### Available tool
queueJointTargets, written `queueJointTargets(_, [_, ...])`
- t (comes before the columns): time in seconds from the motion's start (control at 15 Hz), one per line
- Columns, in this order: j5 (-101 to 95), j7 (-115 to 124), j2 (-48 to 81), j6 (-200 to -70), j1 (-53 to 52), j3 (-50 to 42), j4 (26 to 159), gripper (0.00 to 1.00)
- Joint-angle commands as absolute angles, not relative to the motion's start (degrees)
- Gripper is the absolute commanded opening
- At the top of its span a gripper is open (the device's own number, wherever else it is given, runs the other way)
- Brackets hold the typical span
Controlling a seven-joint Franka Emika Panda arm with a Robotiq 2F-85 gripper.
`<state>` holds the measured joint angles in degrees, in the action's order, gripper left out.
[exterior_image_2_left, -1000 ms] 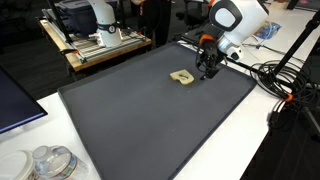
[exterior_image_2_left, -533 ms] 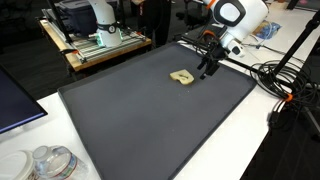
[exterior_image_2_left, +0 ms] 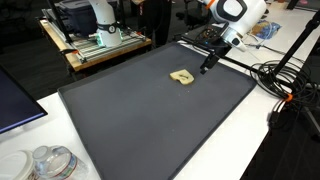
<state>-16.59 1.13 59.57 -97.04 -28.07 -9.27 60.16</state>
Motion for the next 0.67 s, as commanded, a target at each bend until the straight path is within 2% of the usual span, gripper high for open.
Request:
queueJointTargets(0.0, [-17.93, 11.28, 56.4, -98.93, -31.01, -11.94, 64.91, 1.0])
queueJointTargets(0.27, [-18.09, 19.43, 54.33, -101.17, -33.02, -13.72, 68.32, 1.0])
queueJointTargets(0.6, [-17.88, 26.42, 47.0, -108.69, -34.82, -14.56, 78.87, 1.0])
